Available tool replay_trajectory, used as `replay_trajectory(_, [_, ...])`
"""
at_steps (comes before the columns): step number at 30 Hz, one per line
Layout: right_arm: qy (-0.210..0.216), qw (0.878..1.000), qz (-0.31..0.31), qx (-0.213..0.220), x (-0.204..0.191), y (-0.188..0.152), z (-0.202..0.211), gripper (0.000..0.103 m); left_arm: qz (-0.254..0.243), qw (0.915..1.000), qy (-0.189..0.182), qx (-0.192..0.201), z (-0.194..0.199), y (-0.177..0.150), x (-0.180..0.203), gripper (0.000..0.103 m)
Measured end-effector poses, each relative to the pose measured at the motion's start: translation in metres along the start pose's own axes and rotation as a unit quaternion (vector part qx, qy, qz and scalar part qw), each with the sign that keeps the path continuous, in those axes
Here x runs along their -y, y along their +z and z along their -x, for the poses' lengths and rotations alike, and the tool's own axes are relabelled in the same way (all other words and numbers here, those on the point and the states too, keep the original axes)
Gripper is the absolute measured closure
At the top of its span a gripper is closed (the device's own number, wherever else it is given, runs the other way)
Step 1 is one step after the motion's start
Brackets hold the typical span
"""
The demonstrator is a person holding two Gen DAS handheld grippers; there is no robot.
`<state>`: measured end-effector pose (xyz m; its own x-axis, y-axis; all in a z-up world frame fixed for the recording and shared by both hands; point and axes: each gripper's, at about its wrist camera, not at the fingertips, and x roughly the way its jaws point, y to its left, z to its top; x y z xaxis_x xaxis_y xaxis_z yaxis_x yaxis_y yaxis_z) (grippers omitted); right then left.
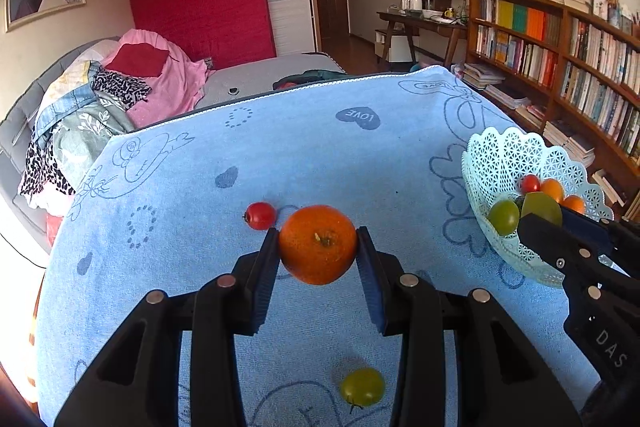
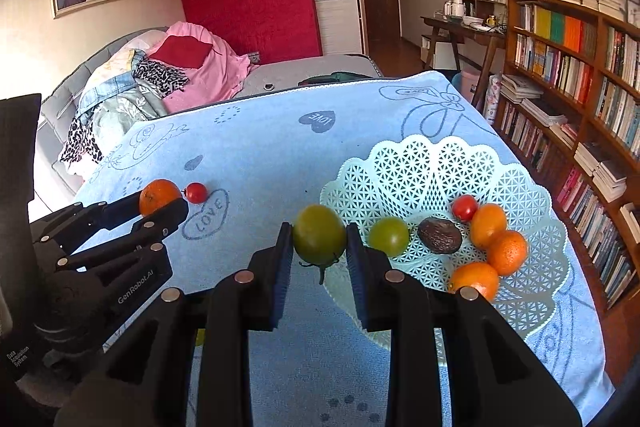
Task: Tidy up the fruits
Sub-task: 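Carry the tangerine and green tomato over the white basket with both tools, then open both tools to drop the tangerine and green tomato into the basket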
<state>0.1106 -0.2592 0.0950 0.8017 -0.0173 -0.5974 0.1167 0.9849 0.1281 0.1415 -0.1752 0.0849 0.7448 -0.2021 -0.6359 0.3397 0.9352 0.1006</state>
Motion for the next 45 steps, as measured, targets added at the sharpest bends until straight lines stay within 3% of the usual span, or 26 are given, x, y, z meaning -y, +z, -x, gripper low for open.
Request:
replay_trajectory(28, [-0.056, 0.995, -0.082, 0.002, 0.097, -0.011, 0.012, 0.075, -0.072, 0.9967, -0.038, 0.009, -0.011, 0.02, 0.08, 0.064])
replay_trajectory(29, [-0.057, 0.995, -0.086, 0.001, 0.1, -0.011, 0.011, 0.074, -0.073, 0.9965, -0.039, 0.01, -0.01, 0.021, 0.081, 0.064])
replay_trajectory(32, [-0.061, 0.994, -0.095, 0.006, 0.106, -0.01, 0.013, 0.056, -0.076, 0.9961, -0.042, 0.011, -0.011, 0.024, 0.085, 0.064])
replay_trajectory(41, [-0.071, 0.991, -0.11, 0.012, 0.117, -0.009, 0.016, 0.053, -0.086, 0.9949, -0.051, 0.011, -0.015, 0.027, 0.096, 0.064])
replay_trajectory(45, [-0.076, 0.991, -0.112, 0.017, 0.12, -0.009, 0.018, 0.04, -0.091, 0.9942, -0.055, 0.014, -0.015, 0.028, 0.102, 0.064])
